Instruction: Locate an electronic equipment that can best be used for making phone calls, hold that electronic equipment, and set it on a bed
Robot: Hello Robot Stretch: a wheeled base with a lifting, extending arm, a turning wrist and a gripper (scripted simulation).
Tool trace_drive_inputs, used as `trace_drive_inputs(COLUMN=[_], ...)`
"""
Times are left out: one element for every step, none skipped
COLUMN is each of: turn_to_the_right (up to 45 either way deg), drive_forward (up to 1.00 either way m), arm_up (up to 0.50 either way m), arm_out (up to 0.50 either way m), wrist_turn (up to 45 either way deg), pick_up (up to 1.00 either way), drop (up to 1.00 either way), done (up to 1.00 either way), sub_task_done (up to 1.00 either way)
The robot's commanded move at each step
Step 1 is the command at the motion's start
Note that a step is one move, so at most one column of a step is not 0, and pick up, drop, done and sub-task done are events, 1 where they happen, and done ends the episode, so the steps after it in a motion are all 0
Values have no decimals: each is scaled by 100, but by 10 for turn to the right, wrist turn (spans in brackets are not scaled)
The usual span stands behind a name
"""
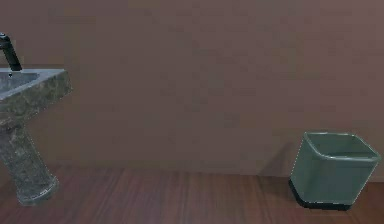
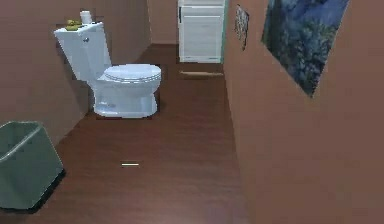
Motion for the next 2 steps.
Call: trace_drive_inputs(turn_to_the_right=[0, -450], drive_forward=[5, 0], arm_up=[0, 0], arm_out=[0, 0], wrist_turn=[0, 0], pick_up=[0, 0], drop=[0, 0], done=[0, 0], sub_task_done=[0, 0])
